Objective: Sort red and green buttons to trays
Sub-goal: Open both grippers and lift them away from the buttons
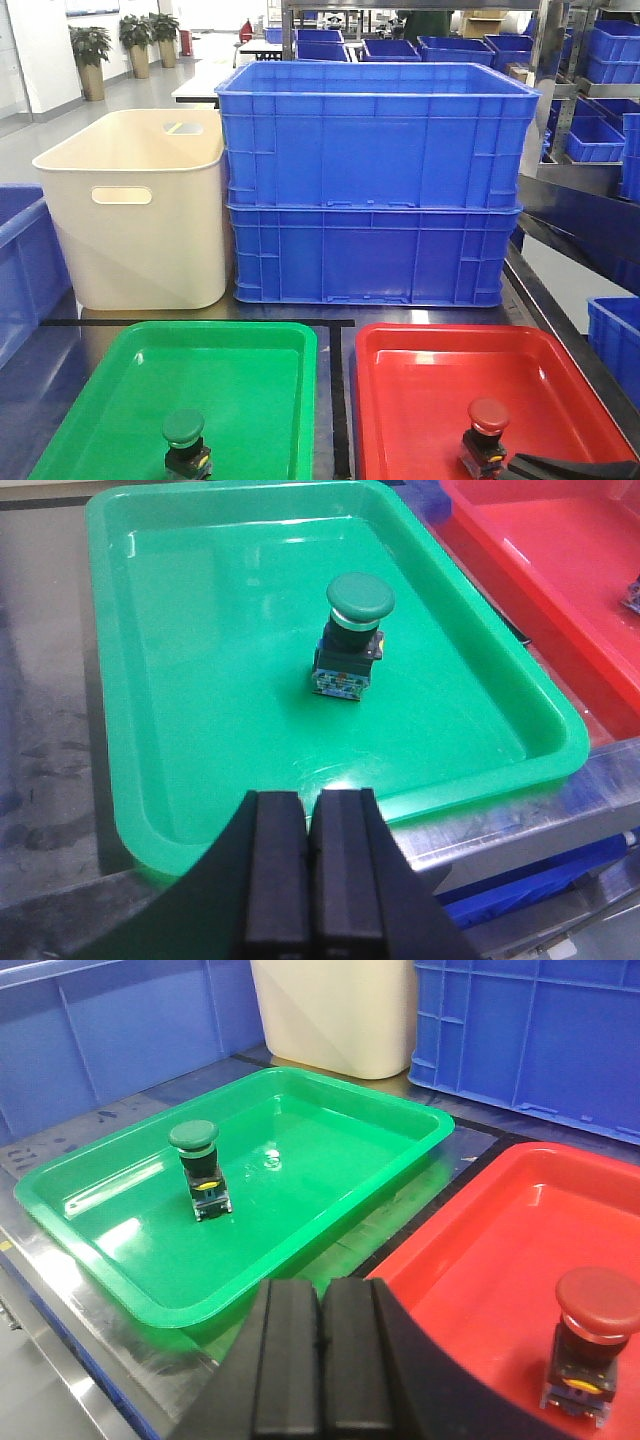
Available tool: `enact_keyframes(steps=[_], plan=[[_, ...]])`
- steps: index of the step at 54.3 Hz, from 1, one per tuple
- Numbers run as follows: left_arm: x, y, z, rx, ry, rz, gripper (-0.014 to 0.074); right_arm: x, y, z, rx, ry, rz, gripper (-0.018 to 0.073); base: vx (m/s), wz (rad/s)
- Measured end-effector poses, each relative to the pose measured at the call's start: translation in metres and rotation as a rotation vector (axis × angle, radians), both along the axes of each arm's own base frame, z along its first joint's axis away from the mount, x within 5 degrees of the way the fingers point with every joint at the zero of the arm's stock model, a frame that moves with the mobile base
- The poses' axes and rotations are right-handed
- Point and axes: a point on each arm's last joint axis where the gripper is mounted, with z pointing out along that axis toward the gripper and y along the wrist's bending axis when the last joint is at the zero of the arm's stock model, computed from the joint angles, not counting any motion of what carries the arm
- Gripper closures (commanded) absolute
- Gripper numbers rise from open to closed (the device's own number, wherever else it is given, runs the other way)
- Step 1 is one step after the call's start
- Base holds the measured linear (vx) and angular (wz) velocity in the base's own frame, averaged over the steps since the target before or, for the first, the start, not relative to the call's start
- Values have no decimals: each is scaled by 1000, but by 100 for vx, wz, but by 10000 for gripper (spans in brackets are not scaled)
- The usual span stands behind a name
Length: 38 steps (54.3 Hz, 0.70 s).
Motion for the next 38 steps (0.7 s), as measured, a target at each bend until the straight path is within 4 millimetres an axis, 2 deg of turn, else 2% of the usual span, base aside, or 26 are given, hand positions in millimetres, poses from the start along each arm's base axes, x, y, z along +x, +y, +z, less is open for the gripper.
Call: enact_keyframes(steps=[7,14,19,24,31,34,38], plan=[[0,0,0,5,-2,-3,602,0,0,0,0,0,1,569,0,0],[1,5,0,134,-62,-28,602,0,0,0,0,0,1,569,0,0],[-4,10,-1,187,-152,-31,602,0,0,0,0,0,1,569,0,1],[-16,19,-12,183,-308,12,602,0,0,0,0,0,1,569,0,0],[-30,28,-53,129,-465,98,602,0,0,0,0,0,1,569,0,0],[-36,31,-79,97,-497,133,602,0,0,0,0,0,1,569,0,0],[-40,33,-97,60,-547,166,602,0,0,0,0,0,1,569,0,0]])
